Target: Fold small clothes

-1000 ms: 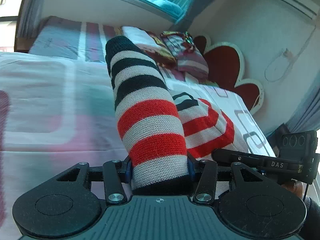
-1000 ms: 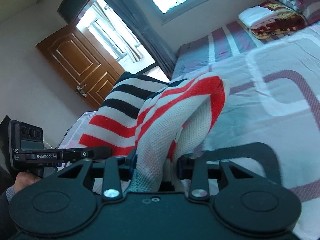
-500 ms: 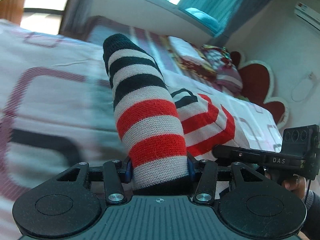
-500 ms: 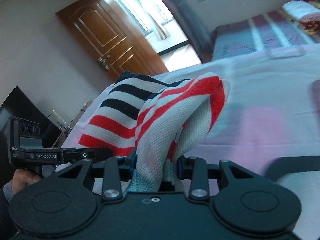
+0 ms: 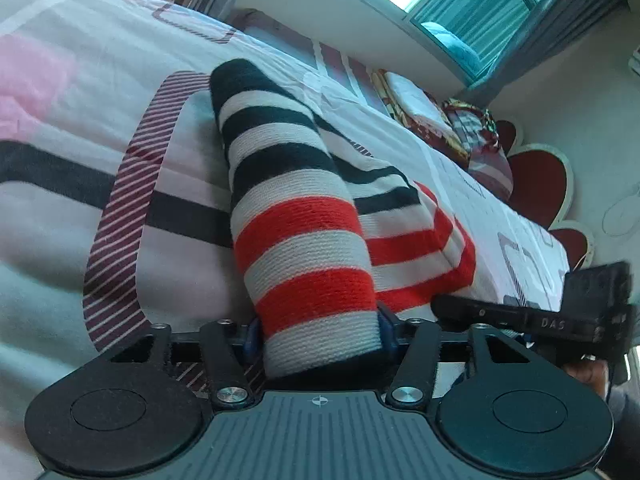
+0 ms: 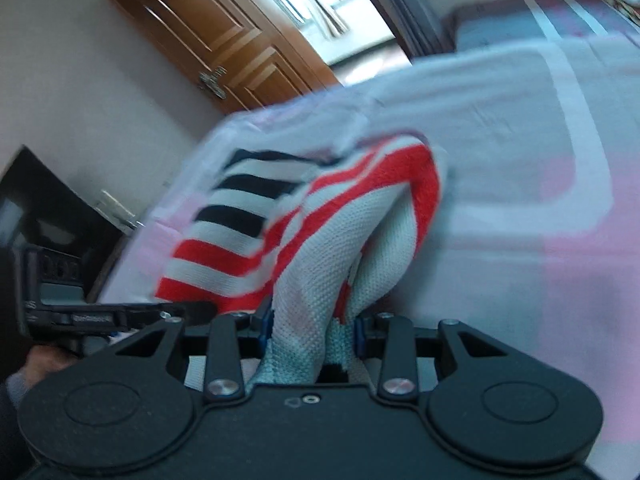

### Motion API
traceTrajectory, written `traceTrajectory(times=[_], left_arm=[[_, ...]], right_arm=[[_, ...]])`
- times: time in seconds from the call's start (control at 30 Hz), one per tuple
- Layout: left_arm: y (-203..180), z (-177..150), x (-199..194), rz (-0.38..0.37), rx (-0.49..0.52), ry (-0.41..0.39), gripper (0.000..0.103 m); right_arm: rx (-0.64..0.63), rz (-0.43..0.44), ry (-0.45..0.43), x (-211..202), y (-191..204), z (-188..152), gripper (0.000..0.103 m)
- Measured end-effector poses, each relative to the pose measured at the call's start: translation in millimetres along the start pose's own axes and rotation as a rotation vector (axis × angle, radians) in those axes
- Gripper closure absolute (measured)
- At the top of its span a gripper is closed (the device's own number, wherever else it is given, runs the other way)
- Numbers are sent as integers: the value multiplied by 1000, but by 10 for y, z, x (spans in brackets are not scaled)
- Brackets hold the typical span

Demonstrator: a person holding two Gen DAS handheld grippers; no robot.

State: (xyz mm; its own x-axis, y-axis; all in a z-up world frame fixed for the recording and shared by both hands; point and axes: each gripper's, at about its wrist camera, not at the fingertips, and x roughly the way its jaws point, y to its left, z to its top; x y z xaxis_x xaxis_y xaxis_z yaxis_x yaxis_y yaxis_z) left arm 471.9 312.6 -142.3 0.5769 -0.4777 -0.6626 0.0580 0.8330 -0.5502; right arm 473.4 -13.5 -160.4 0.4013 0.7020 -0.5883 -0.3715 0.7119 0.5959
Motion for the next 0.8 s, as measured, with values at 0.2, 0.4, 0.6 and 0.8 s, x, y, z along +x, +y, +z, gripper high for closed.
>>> traceTrajectory(times=[0.2, 0.4, 0.6, 0.8], left_arm=[[-88, -65, 38, 57, 79, -36, 34], [-80, -6, -199, 146, 49, -62, 0], [12, -9, -550, 230, 28, -165, 0], [-67, 131, -245, 261, 24, -139, 0]], right_arm=[[100, 44, -39, -8, -211, -156, 71], [169, 47, -42, -59, -235, -186, 69], [-74, -187, -192, -640, 135, -54, 63], [-381, -247, -169, -396, 734, 63, 76]])
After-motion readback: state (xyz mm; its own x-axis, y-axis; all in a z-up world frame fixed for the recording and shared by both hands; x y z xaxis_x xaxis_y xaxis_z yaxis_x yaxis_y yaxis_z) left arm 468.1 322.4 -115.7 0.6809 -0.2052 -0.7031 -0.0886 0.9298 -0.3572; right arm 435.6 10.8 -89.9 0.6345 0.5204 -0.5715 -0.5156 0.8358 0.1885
